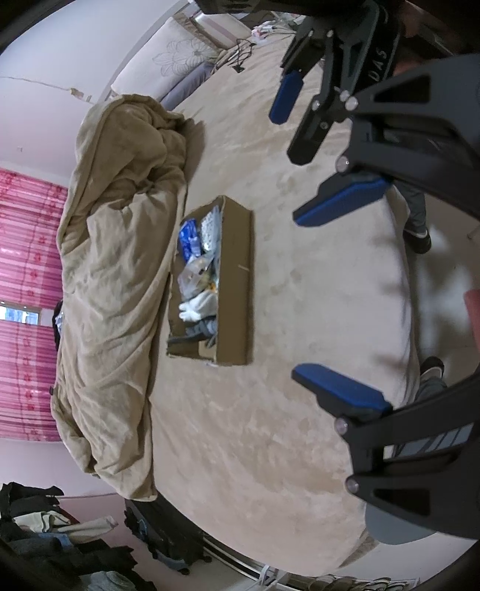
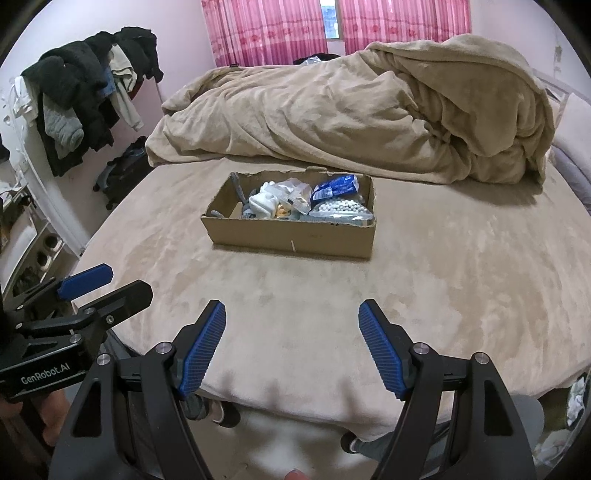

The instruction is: Organize objects

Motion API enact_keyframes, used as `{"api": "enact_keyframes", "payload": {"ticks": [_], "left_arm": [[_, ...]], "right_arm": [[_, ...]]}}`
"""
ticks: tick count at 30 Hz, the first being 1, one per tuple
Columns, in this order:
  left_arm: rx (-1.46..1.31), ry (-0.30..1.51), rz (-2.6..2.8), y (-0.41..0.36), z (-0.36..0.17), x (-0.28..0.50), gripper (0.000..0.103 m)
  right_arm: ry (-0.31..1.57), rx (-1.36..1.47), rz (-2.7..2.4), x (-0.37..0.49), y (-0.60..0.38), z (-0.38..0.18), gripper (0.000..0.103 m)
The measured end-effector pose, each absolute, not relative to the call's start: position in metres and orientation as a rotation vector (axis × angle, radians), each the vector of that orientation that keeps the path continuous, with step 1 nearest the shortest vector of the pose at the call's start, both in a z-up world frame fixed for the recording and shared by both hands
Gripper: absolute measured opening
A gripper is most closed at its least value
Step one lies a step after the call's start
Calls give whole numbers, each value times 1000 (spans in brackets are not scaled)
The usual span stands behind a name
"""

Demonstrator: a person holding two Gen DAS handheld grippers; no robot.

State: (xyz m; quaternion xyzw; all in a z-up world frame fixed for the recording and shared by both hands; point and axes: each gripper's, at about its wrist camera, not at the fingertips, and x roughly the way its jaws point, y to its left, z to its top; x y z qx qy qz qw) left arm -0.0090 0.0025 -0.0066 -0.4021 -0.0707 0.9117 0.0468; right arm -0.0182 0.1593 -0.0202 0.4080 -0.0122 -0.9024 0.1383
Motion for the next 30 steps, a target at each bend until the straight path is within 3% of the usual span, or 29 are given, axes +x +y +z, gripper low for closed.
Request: {"api": "enact_keyframes", "payload": {"ticks": [30], "left_arm": [[-1234,-211,2780,7,-9,-11,78]], "right_arm": [[-52,1187,-2607,-20,162,-23,78]]}}
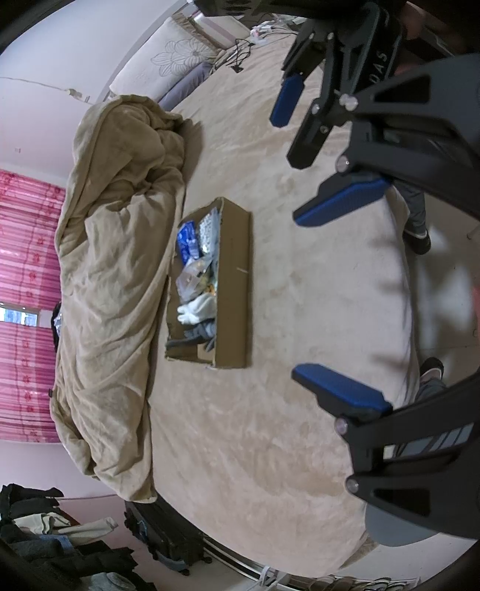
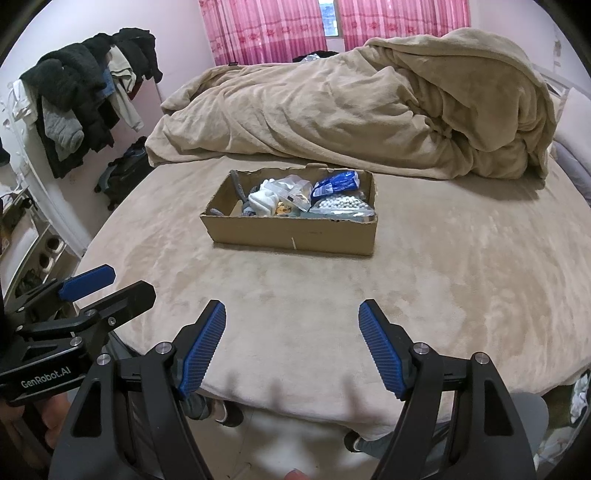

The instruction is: Organize objects

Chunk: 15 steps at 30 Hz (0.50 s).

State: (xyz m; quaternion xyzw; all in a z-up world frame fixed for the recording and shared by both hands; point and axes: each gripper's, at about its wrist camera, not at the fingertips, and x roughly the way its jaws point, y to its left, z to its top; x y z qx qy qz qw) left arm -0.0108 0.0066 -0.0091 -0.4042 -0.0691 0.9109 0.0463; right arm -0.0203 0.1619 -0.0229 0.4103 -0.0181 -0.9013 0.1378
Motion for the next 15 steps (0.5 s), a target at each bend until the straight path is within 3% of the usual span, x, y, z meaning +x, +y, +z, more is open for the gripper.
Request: {"api": "enact_keyframes", "payload": {"ticks": [15], "left_arm": [[-1236,-211,2779,7,-10,-11,78]], "right_arm": [[-58,1188,-2608,-20,162,-23,78]]}}
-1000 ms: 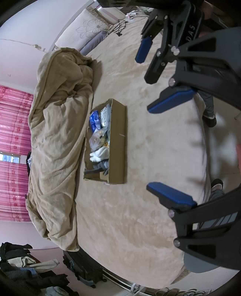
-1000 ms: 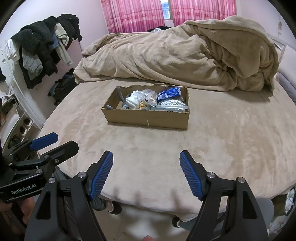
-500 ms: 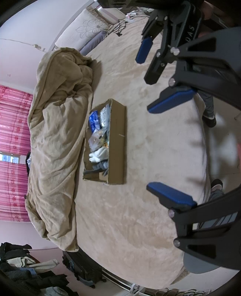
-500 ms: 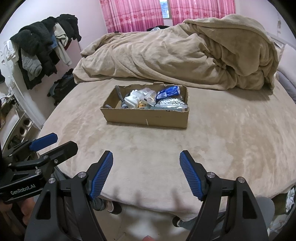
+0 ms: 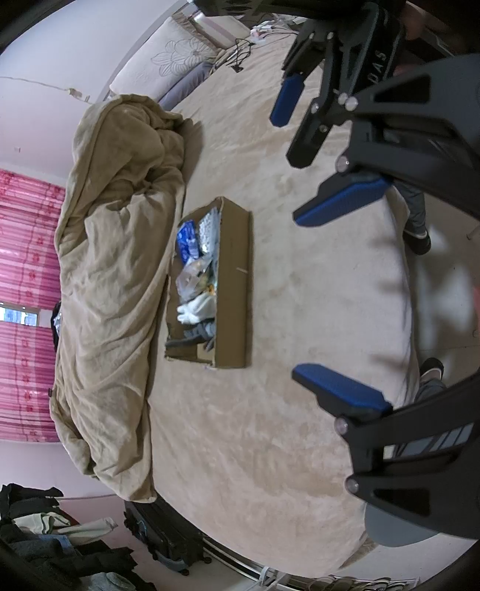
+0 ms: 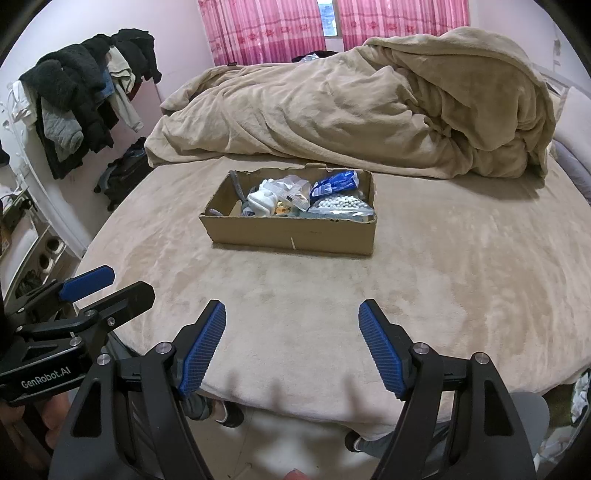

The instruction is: Organize objects

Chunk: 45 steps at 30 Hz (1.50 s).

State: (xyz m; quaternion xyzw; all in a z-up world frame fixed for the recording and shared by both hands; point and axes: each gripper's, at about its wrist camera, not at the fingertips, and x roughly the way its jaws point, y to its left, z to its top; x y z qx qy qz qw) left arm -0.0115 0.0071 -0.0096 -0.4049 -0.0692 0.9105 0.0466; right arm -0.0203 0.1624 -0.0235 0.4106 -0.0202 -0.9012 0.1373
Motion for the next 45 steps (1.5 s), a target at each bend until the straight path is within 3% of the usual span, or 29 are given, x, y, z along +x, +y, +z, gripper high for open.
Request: {"api": "enact_keyframes", "payload": {"ticks": [45], "left_arm": [[-1238,-215,2779,5,-12,-13,78]], "right_arm": [[-80,1189,-2623,-27,173,-22,78]]}}
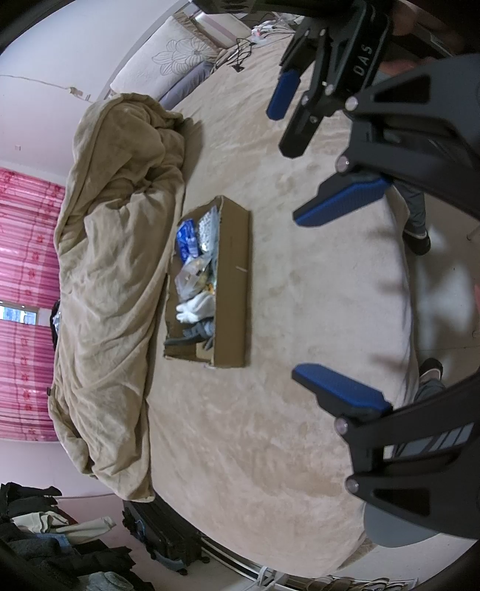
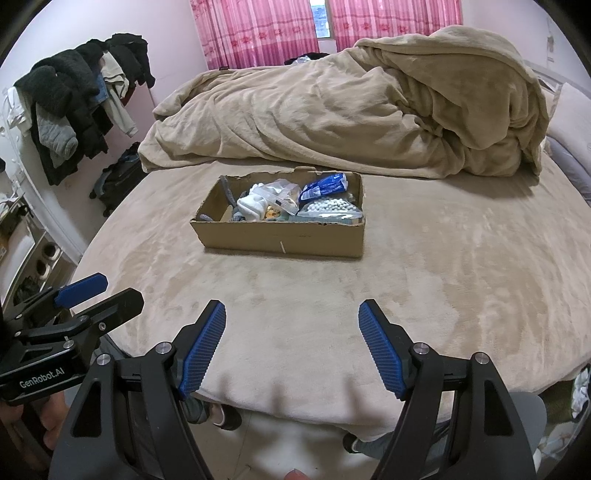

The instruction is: Organize objects

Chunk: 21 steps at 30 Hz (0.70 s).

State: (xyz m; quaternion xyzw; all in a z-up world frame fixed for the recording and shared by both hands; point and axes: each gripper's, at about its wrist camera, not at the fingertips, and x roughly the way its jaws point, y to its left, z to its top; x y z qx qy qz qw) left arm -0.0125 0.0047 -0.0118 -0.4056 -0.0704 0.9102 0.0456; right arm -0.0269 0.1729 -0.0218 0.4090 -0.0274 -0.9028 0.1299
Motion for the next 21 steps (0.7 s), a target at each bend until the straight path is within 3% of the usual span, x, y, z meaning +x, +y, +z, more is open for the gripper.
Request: {"api": "enact_keyframes", "payload": {"ticks": [21], "left_arm": [[-1235,-188,2783,5,-26,-23,78]], "right_arm": [[-83,1213,-2601,-33,173,-31,78]]}}
